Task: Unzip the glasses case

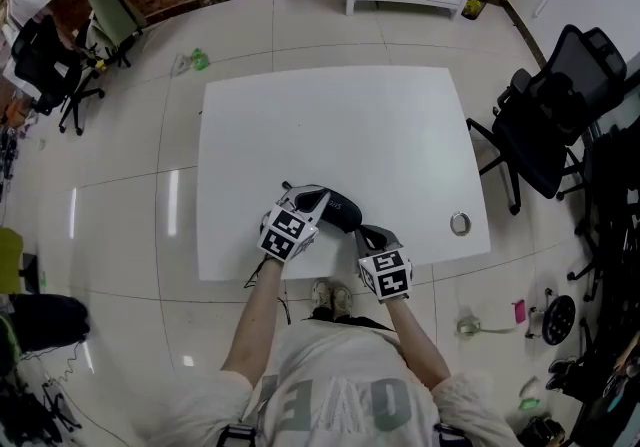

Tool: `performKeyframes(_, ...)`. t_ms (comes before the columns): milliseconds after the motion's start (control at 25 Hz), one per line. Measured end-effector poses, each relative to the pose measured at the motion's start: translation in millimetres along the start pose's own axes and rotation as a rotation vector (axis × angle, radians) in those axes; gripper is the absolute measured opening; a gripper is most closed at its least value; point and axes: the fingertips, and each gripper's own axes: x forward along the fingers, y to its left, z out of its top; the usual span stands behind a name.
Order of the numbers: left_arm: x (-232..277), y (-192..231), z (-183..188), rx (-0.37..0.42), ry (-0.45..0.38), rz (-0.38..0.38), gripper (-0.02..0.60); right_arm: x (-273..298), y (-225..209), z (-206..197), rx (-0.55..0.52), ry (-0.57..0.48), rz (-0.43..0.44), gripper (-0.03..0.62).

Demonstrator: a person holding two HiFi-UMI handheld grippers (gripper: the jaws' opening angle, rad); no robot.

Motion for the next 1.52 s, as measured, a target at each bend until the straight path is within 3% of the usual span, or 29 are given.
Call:
performKeyframes(160,-4.2,2.0,-1.9,-0.007,-0.007,0.041,0.002,-0.2,1.7,0.4,-0.164,0.025,0.024,-0.003)
performKeyframes(280,0.0,3.6,-2.4,-0.009,0.015,0.057,0.002,-2.9,18.1,-13.8,-0.169,0.07,0.088,0.002)
performKeyframes(360,1.3,5.0,-2.6,-0.022,0.026,0.058,0.002,2.2,23.9,-18.7,-0.147,0.112,0.078,0.083)
performKeyframes(440,2.3,6.3,-3.7,-0.038,0.039,0.056,0.002,11.9,22.0,-20.5,-0.171,0.165,0.02,0.115)
performKeyframes(600,4.5,6.7,-5.0,-0.065,0.064,0.051,0.002,21.3,14.0,-17.8,-0.161,0.202,-0.085,0.115)
performKeyframes(840,3.3,7.7,-4.8,-0.075,0.052,0.066,0.002,22.4,13.2,-16.5,-0.063,0.207,-0.137,0.111)
performKeyframes(920,3.5,7.6,-4.2,-0.091,0.044,0.065,0.002,21.6,11.6,-17.5,-0.048,0.196,-0.144,0.011)
performKeyframes(960,3.7,7.6,-3.9,-0.099,0.038,0.065,0.002,21.5,11.0,-17.9,-0.05,0.193,-0.147,0.004)
performKeyframes(1200,-7.2,0.3,2.4,-0.063,0.041,0.068,0.002,23.1,19.4,-19.1,-0.081,0.189,-0.121,0.0)
performKeyframes(1360,3.7,-38.1,13.6,-0.095,0.076,-0.022,0.002,23.4,27.0,-19.6,-0.125,0.194,-0.087,0.0)
performKeyframes(1520,21.2,-60.5,3.7,-0.075,0.121,-0.073,0.002,20.6,38.4,-22.5,-0.145,0.195,-0.057,0.0)
